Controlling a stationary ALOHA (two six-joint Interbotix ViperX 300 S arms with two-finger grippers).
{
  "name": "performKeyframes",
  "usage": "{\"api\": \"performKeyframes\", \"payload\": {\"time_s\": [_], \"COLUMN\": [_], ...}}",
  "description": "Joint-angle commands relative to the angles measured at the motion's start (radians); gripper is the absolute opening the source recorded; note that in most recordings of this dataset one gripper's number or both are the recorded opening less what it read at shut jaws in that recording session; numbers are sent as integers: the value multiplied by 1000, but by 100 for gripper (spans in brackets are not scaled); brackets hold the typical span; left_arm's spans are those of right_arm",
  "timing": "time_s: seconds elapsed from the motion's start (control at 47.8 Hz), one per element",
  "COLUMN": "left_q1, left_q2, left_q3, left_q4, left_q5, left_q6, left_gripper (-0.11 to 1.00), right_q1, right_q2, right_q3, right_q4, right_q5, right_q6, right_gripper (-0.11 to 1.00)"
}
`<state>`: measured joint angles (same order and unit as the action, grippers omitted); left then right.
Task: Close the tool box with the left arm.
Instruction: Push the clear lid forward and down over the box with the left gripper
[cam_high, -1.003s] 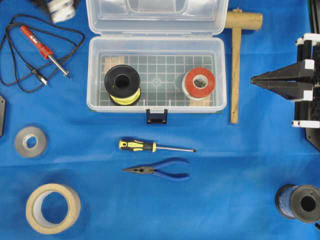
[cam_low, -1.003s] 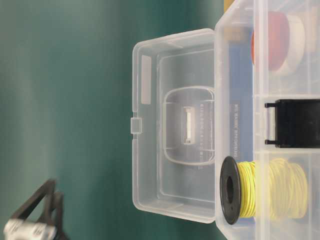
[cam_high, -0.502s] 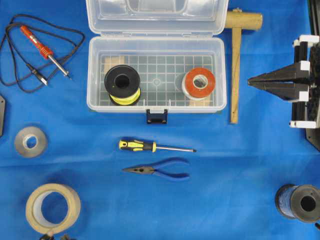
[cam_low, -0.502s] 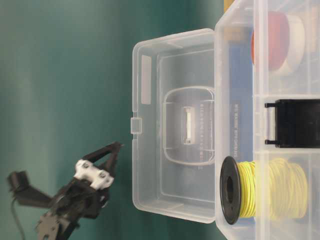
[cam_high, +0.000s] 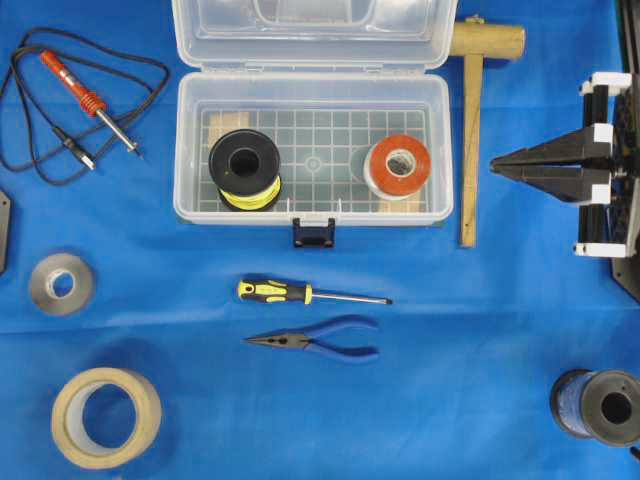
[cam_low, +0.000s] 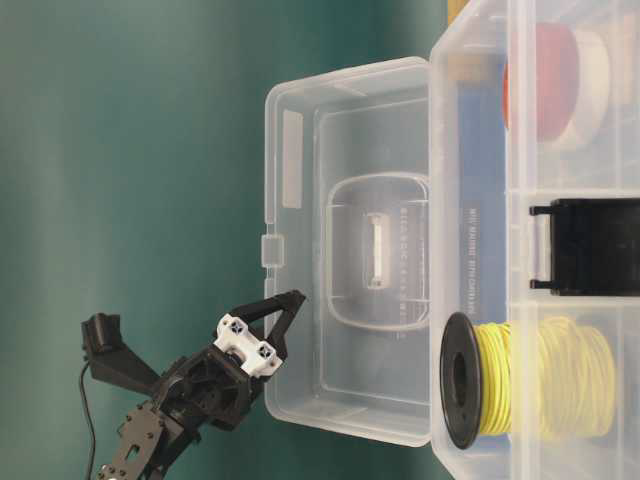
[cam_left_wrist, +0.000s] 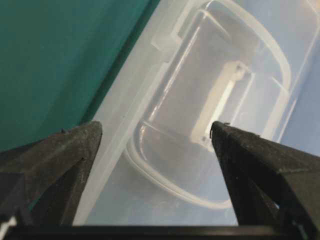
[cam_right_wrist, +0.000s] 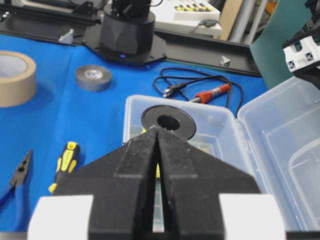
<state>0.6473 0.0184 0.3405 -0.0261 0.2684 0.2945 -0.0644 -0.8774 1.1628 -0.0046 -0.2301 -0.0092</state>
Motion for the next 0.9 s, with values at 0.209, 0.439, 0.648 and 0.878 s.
{"api": "performKeyframes", "payload": {"time_s": [0.209, 0.439, 0.648, 0.878], "left_q1": [-97, -167, -245, -356], "left_q2": [-100, -176, -252, -325], "left_q3": [-17, 21, 74, 160], "left_q4": [-3, -5, -6, -11], "left_q5": [132, 224, 265, 291], "left_q6": [-2, -28, -104, -164], "left_gripper": [91, 91, 91, 91], "right_q1": [0, 0, 0, -2], "right_q2": [5, 2, -2, -2], "right_q3": [-12, -14, -14, -14], "right_q4": [-2, -2, -2, -2], "right_q5": [-6, -8, -8, -9], "right_q6": [0, 0, -2, -2], "right_gripper": [0, 0, 0, 0]}}
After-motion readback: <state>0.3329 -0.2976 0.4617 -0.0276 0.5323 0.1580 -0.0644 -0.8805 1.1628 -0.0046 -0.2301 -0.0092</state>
